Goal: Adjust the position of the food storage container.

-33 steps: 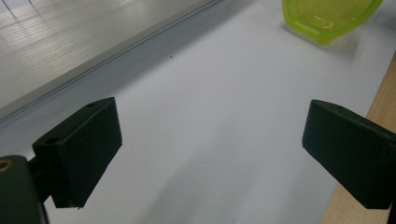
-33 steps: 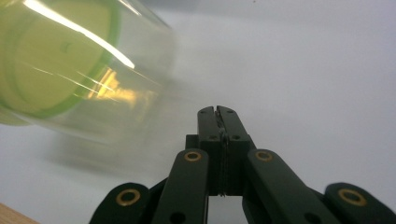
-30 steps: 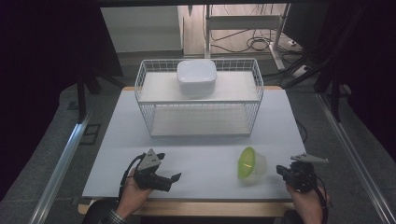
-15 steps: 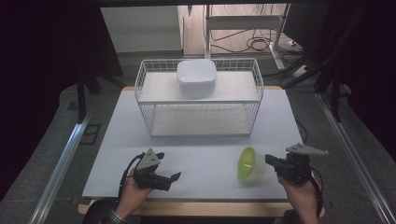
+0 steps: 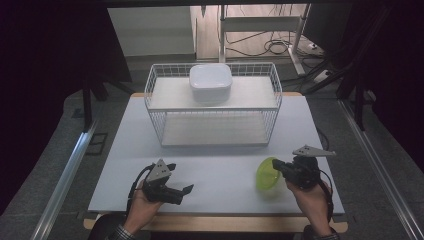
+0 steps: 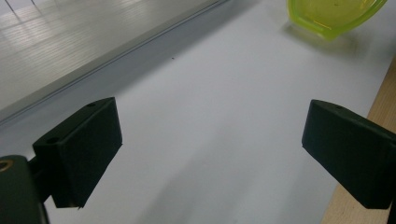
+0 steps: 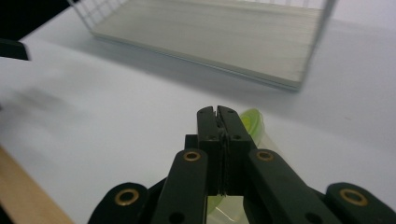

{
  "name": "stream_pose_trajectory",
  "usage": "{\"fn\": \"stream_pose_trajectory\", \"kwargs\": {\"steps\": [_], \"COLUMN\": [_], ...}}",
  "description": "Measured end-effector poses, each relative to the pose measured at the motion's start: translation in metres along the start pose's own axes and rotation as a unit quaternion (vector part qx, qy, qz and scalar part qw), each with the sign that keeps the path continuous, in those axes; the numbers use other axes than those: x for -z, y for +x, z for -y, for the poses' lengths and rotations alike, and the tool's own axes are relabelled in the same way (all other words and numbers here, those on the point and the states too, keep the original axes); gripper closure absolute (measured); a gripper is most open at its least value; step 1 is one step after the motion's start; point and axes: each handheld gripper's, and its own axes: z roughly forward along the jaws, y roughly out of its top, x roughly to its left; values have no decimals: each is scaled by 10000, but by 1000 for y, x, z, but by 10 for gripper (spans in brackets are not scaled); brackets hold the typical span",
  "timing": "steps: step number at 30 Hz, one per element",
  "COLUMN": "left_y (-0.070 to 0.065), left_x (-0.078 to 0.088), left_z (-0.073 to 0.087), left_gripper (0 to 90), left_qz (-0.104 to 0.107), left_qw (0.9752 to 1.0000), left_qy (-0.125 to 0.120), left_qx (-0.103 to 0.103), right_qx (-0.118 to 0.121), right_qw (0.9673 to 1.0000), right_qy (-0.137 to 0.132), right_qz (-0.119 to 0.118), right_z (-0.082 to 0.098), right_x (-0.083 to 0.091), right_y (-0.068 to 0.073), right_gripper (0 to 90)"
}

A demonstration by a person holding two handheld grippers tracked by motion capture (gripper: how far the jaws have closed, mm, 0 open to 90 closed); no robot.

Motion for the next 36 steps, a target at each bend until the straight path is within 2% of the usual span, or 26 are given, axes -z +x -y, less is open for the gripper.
{"fn": "stream_pose_trajectory", "kwargs": {"steps": [2, 5, 6, 7, 11, 16, 18, 20, 21, 22, 24, 26, 31, 32, 33, 36], "left_y": [0, 0, 0, 0, 0, 0, -1, 0, 0, 0, -1, -1, -1, -1, -1, -1], "left_x": [-1, -1, -2, -2, -2, -2, -1, -1, -1, -1, -2, -2, -2, -2, -2, -2], "left_z": [0, 0, 0, 0, 1, 1, 1, 1, 1, 1, 1, 1, 1, 1, 1, 1], "left_gripper": [47, 47, 47, 47, 47, 47, 47, 47, 47, 47, 47, 47, 47, 47, 47, 47], "left_qz": [4, 10, 13, 13, 20, 26, 22, 17, 19, 19, 16, 17, 7, 9, 13, 17], "left_qw": [10000, 10000, 10000, 10000, 10000, 10000, 10000, 10000, 10000, 10000, 10000, 10000, 10000, 10000, 10000, 9999], "left_qy": [15, 22, 35, 35, 61, 69, 61, 54, 53, 60, 73, 73, 89, 89, 90, 106], "left_qx": [-8, 2, 7, 7, -10, -9, -24, -20, -13, -15, -29, -35, -36, -36, -37, -45], "right_qx": [-103, -219, -299, -299, -423, -538, -551, -494, -505, -505, -518, -595, -669, -767, -767, -845], "right_qw": [9998, 9994, 9990, 9990, 9977, 9969, 9969, 9963, 9948, 9948, 9925, 9906, 9898, 9898, 9898, 9904], "right_qy": [29, 57, 115, 115, 211, 199, 81, -14, -63, -63, -41, 20, 310, 394, 394, 670], "right_qz": [149, 245, 311, 311, 483, 540, 557, 696, 879, 879, 1106, 1229, 1221, 1134, 1134, 866], "right_z": [7, 13, 18, 18, 26, 31, 30, 30, 32, 32, 38, 46, 59, 64, 64, 73], "right_x": [3, 5, 5, 5, 3, 7, 14, 24, 33, 33, 40, 43, 40, 37, 37, 26], "right_y": [-11, -19, -26, -26, -41, -47, -47, -47, -50, -50, -55, -60, -66, -68, -68, -65], "right_gripper": [878, 878, 878, 878, 877, 874, 874, 875, 881, 881, 886, 888, 889, 889, 889, 889]}}
